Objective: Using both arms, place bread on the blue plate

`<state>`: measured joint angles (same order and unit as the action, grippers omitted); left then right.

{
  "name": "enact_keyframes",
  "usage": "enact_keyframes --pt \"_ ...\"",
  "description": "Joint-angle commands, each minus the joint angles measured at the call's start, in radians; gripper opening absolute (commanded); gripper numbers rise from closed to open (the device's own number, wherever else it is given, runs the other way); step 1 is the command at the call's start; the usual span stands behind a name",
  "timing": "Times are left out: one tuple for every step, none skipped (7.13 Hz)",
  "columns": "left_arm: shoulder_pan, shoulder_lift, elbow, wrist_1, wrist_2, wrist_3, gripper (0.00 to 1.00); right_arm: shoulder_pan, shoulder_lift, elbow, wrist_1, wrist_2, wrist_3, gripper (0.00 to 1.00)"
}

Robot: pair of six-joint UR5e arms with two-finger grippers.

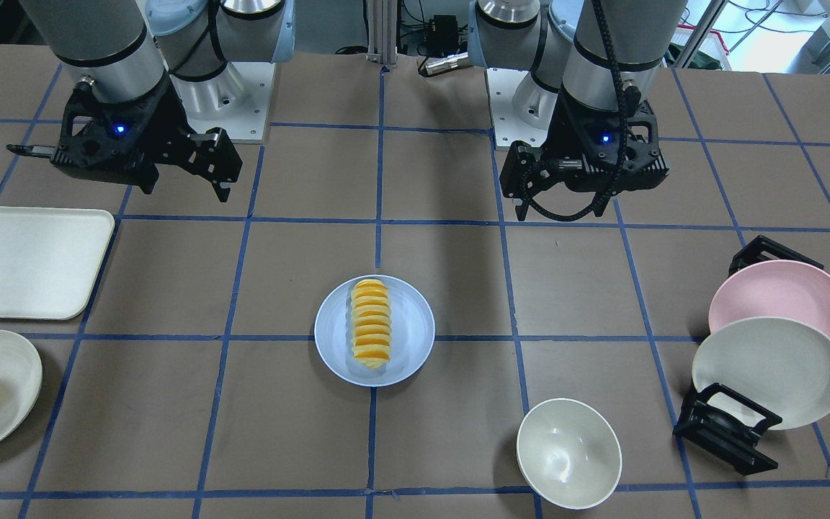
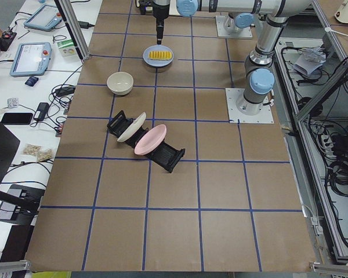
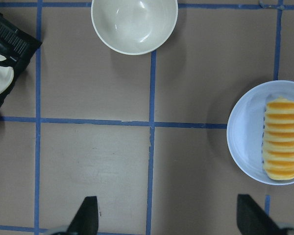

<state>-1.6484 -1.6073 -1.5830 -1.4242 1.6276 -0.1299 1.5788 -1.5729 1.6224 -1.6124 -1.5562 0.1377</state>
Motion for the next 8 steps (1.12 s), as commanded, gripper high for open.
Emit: enact_keyframes --pt "-0.001 0.003 -0.002 -0.001 0.001 -0.005 1.00 -0.043 -0.025 0.017 0.009 0.010 0.006 1.00" --pt "-0.001 0.006 -0.002 -0.001 0.001 -0.004 1.00 -0.042 -0.048 0.025 0.011 0.013 0.010 1.00" --pt "-0.001 0.006 -0.002 0.001 -0.003 0.003 1.00 -0.042 -0.053 0.030 0.011 0.013 0.010 1.00" --pt "0.001 0.007 -0.002 0.001 -0.006 0.010 1.00 -0.042 -0.065 0.030 0.009 0.018 0.008 1.00" --pt "0.002 0.006 -0.002 0.001 -0.011 0.012 1.00 -0.042 -0.065 0.030 0.009 0.019 0.008 1.00" --pt "0.002 0.004 -0.002 -0.001 -0.031 0.015 1.00 -0.042 -0.065 0.030 0.008 0.019 0.007 1.00" --pt "-0.002 0.006 -0.002 -0.002 -0.055 0.042 1.00 -0.042 -0.065 0.031 0.008 0.019 0.007 1.00" --pt "-0.001 0.003 0.000 -0.001 -0.057 0.047 1.00 -0.042 -0.065 0.031 0.008 0.021 0.007 1.00"
